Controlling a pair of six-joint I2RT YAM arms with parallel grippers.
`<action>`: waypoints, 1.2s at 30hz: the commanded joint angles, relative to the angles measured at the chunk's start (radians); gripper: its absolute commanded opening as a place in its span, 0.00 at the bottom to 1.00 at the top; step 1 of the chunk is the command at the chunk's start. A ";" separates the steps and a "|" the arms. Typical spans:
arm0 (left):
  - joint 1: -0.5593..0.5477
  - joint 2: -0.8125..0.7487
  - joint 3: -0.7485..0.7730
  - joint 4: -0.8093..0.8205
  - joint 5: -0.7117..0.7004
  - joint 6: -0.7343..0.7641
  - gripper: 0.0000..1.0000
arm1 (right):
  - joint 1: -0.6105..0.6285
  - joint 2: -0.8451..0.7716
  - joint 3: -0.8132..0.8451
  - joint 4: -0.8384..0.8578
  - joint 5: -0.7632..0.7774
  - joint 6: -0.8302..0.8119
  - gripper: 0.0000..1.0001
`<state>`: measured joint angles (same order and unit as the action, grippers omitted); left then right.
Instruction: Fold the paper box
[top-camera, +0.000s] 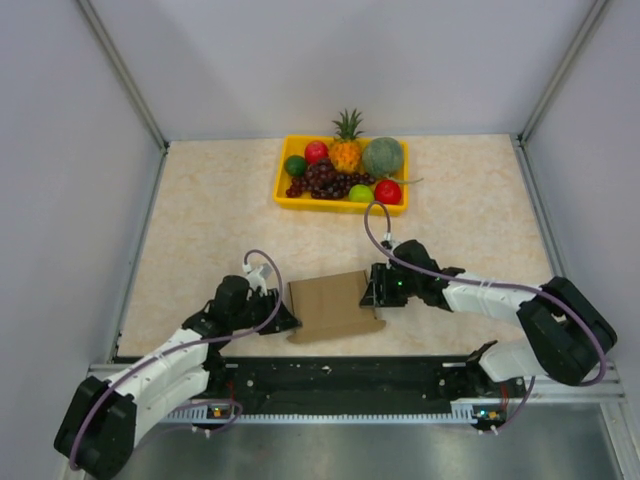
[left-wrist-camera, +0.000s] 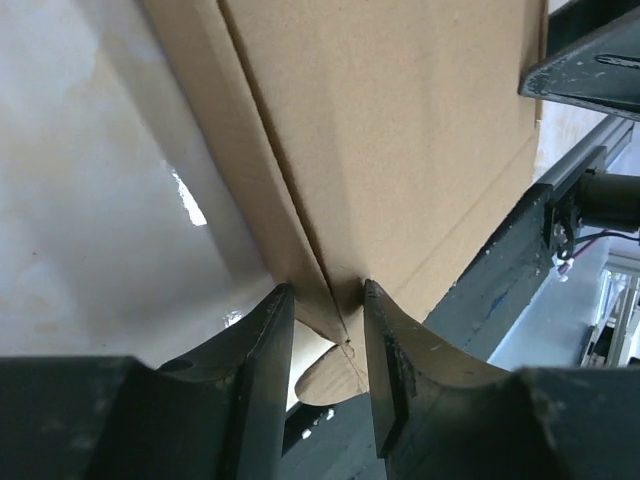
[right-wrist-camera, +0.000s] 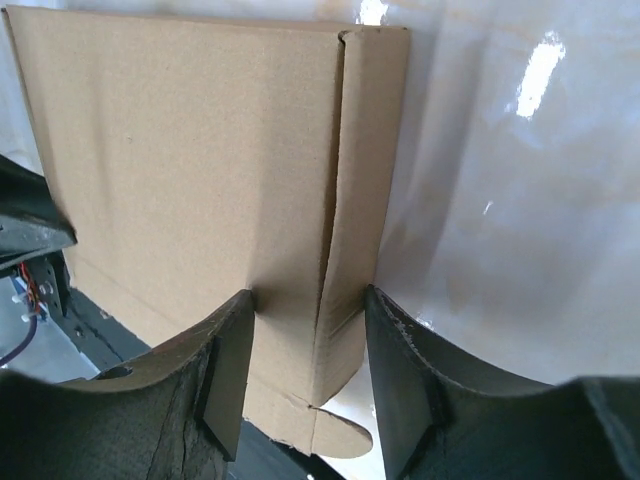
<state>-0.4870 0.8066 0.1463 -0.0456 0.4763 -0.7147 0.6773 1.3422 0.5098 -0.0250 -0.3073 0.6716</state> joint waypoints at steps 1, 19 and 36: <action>-0.013 -0.053 0.001 0.050 0.052 -0.031 0.42 | 0.001 0.040 0.016 0.014 -0.024 -0.046 0.47; -0.007 -0.264 0.178 -0.277 -0.271 -0.115 0.68 | -0.133 0.083 -0.063 0.166 -0.194 -0.061 0.26; -0.007 -0.320 -0.083 -0.047 -0.182 -0.316 0.71 | -0.249 0.178 -0.082 0.166 -0.234 -0.083 0.19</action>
<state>-0.4957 0.4740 0.0635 -0.1829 0.2787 -0.9939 0.4610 1.4723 0.4526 0.1947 -0.6380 0.6430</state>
